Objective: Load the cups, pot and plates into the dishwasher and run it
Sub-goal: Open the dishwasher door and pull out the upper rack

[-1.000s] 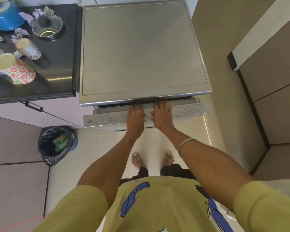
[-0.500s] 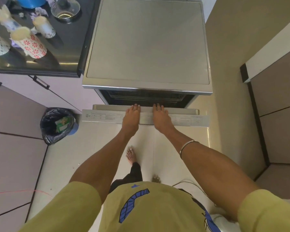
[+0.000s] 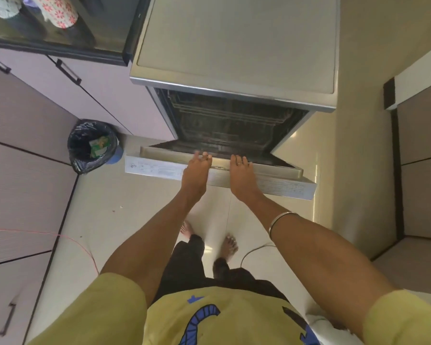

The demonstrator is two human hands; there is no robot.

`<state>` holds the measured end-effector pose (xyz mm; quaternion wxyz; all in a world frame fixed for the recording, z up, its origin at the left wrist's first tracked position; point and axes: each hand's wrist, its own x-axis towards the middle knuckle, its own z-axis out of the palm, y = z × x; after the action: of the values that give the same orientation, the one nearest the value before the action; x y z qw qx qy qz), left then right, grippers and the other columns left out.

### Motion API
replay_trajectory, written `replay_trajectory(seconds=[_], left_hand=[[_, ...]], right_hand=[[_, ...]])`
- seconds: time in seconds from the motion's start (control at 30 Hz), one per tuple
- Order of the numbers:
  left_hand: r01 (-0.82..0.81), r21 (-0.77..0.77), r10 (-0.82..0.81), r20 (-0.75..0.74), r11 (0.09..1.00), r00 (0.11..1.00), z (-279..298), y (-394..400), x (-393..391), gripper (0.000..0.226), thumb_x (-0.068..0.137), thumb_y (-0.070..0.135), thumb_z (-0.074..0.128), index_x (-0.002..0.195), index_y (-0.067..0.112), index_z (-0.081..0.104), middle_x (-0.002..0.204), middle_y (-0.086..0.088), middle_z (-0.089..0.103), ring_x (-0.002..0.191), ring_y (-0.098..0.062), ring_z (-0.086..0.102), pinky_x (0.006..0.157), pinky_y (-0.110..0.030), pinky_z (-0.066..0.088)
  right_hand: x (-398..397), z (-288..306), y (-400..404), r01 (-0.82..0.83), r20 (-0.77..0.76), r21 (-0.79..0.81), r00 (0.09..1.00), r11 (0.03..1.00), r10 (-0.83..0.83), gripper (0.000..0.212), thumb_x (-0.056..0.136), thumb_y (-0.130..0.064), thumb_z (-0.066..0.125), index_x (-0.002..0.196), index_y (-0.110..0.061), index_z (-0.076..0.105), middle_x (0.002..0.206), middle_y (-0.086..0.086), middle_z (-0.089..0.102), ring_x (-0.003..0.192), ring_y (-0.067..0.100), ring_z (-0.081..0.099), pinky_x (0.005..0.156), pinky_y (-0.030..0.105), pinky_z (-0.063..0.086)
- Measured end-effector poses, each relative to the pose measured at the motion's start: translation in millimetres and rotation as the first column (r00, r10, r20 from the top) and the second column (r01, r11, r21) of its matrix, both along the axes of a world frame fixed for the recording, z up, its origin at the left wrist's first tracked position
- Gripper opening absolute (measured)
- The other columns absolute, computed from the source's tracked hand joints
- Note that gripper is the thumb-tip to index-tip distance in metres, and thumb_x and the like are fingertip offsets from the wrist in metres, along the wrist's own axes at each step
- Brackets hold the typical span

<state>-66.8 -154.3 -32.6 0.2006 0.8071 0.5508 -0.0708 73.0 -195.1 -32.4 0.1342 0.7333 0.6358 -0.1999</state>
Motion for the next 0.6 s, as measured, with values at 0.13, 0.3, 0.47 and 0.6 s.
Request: replay_trajectory(seconds=[0.13,0.3,0.47,0.6], left_hand=[[0.017,-0.033,-0.016,0.018,0.999,1.0,-17,-18,-19,0.054,0.091,-0.004,0.061,0.142,0.011,0.05,0.151,-0.005,0.046,0.149,-0.032,0.023,0.103,-0.045,0.046],[0.07,-0.083,-0.064,0.063,0.994,0.996,-57,-56,-49,0.048,0.088,0.003,0.068,0.134,0.012,0.056,0.13,-0.009,0.061,0.121,-0.03,0.054,0.1,-0.038,0.047],[0.115,-0.181,-0.112,0.025,0.977,0.993,-95,-108,-74,0.059,0.091,-0.006,0.061,0.145,0.009,0.045,0.148,-0.01,0.048,0.138,-0.03,0.042,0.109,-0.039,0.04],[0.183,-0.237,-0.189,-0.003,0.954,0.982,-131,-136,-94,0.064,0.093,-0.004,0.059,0.151,0.011,0.036,0.156,-0.009,0.038,0.146,-0.029,0.032,0.114,-0.04,0.036]], right_hand=[[-11,-14,-33,0.004,-0.056,0.004,0.998,1.0,-0.004,0.08,0.092,-0.007,0.061,0.155,-0.002,0.011,0.16,0.016,0.022,0.148,0.034,0.019,0.122,0.045,0.017],[-30,-40,-77,0.038,-0.123,-0.086,0.991,0.996,-0.048,0.073,0.096,-0.001,0.048,0.155,-0.003,0.007,0.162,0.014,0.015,0.15,0.033,0.015,0.122,0.043,0.015],[-61,-83,-125,0.117,-0.152,-0.205,0.977,0.972,-0.15,0.075,0.097,-0.003,0.049,0.156,-0.002,0.002,0.164,0.014,0.006,0.151,0.033,0.008,0.123,0.044,0.012],[-80,-123,-163,0.147,-0.151,-0.229,0.971,0.962,-0.184,0.074,0.099,-0.007,0.048,0.156,-0.004,0.001,0.164,0.014,0.003,0.151,0.033,0.005,0.123,0.045,0.01]])
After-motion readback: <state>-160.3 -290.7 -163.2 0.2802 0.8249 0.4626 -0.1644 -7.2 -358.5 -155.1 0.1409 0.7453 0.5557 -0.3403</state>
